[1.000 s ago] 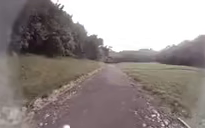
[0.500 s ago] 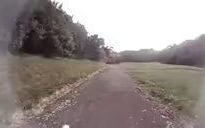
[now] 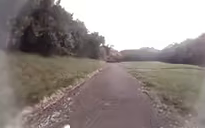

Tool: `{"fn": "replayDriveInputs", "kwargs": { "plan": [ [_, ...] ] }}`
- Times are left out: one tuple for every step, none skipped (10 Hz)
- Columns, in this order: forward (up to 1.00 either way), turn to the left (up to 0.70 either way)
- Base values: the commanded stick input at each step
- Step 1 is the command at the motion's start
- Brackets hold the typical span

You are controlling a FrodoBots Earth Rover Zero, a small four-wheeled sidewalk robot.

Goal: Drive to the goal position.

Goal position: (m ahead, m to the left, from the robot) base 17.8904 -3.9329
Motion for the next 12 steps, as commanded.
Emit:
{"fn": "replayDriveInputs", "kwargs": {
  "plan": [
    [0.85, 0.0],
    [0.85, 0.0],
    [0.85, 0.0],
    [0.85, 0.0],
    [0.85, 0.0],
    [0.85, -0.07],
    [0.85, -0.34],
    [0.85, -0.34],
    [0.85, -0.22],
    [0.85, -0.05],
    [0.85, -0.02],
    [0.85, 0.0]
  ]
}}
